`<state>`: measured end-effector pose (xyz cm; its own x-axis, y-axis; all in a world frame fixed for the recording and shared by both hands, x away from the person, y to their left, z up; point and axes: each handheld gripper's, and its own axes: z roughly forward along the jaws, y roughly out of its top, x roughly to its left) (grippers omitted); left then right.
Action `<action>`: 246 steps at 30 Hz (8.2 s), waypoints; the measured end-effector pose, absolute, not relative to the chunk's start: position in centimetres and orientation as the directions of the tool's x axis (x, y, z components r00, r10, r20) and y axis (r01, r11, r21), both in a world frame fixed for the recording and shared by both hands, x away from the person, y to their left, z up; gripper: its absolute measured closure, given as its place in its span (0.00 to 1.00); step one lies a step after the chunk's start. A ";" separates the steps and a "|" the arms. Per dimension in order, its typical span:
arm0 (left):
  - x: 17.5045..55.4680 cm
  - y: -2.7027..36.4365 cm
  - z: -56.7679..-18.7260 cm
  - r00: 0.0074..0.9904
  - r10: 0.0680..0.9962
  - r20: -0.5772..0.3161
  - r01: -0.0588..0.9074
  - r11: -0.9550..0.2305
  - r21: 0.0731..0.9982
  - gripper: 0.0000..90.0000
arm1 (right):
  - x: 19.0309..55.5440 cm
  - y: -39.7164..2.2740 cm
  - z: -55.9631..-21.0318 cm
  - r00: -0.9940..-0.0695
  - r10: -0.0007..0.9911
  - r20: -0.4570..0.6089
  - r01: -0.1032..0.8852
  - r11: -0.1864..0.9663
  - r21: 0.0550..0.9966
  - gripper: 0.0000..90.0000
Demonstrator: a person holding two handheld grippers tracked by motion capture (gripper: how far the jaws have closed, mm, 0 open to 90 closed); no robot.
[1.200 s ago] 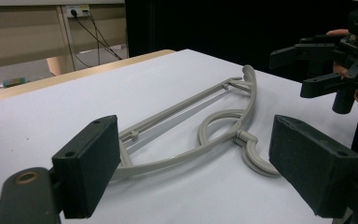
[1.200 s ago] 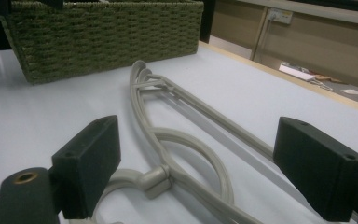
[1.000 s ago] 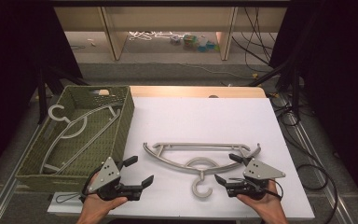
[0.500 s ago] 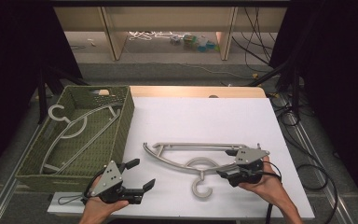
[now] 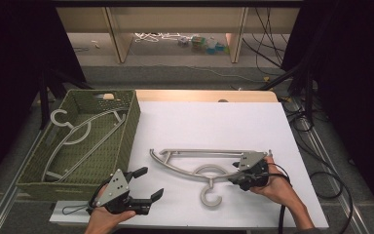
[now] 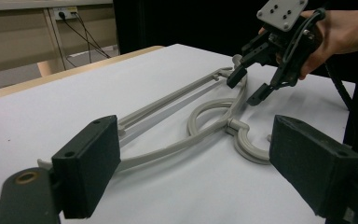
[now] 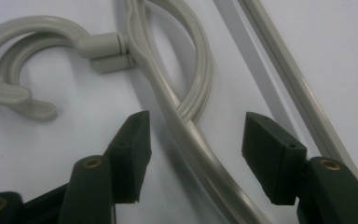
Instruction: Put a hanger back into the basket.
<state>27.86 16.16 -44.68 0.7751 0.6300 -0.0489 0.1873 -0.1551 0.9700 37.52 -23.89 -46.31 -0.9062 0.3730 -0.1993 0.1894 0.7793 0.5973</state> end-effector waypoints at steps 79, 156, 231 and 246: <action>32.8 6.4 -46.6 0.862 0.256 0.438 -0.172 -0.665 0.726 0.76 | 36.0 -22.4 -42.4 -0.917 -0.151 -0.369 -0.331 0.804 0.494 0.91; 32.3 24.2 -30.8 0.736 0.595 -0.321 0.444 -0.066 0.894 0.88 | 31.5 -23.5 -42.9 -0.850 0.503 -0.158 0.084 0.424 0.902 0.28; 41.9 38.6 -35.2 0.536 0.809 -0.242 0.600 -0.163 0.784 0.88 | 31.4 -23.3 -43.5 -0.867 0.481 -0.131 0.105 0.433 0.895 0.22; 42.6 38.0 -38.9 0.486 0.831 -0.271 0.670 -0.155 0.726 0.88 | 31.4 -23.2 -43.7 -0.867 0.481 -0.132 0.103 0.431 0.896 0.22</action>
